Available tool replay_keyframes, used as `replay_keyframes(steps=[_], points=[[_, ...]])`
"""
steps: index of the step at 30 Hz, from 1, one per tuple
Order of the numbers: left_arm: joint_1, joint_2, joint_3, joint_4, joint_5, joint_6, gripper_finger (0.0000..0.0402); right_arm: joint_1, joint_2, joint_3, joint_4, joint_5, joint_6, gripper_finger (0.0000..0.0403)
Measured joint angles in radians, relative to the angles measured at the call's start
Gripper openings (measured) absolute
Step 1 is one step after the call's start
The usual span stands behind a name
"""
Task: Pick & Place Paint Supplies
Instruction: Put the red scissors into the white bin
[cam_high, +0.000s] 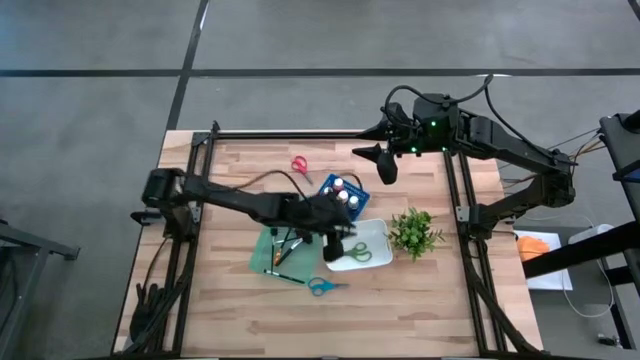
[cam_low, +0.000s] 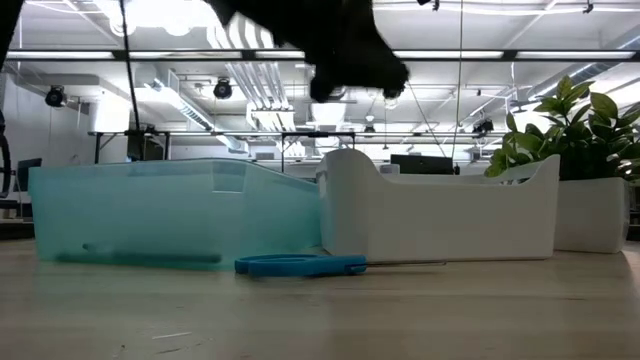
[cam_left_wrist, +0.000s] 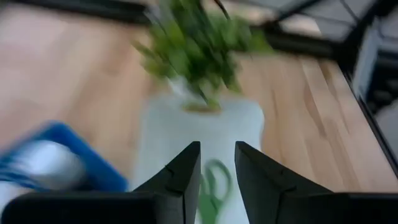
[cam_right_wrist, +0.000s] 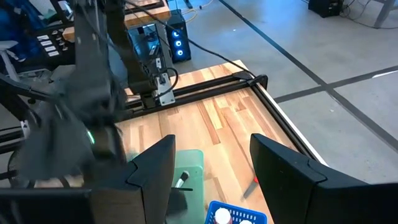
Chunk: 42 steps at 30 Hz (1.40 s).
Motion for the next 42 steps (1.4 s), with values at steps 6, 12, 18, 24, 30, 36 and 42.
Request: replay_keyframes(steps=[6,12,18,24,30,36,42], points=[[0.066,-0.167,0.046,-0.156,-0.296,-0.03,0.011,0.0,0.001,0.0,0.002,0.0,0.0,0.0205],[0.268,-0.302,0.097,-0.303,-0.382,-0.19,0.011,0.0,0.001,0.0,0.004,-0.001,0.0,0.0205],[0.483,-0.302,0.114,-0.521,-0.367,-0.586,0.0111,0.0,0.001,0.0,0.005,-0.002,0.0,0.0205],[0.579,-0.237,0.035,-0.55,-0.214,-0.704,0.0111,0.0,0.001,0.0,0.004,-0.005,-0.007,0.0205],[0.577,-0.124,-0.025,-0.483,-0.136,-0.721,0.0111,0.0,0.001,-0.002,0.003,-0.006,-0.011,0.0205],[0.579,-0.01,-0.031,-0.443,-0.127,-0.73,0.0111,0.0,0.001,-0.011,0.002,-0.008,-0.01,0.0205],[0.59,0.078,-0.016,-0.386,-0.116,-0.711,0.0111,0.0,0.001,-0.032,0.001,-0.008,-0.002,0.0205]])
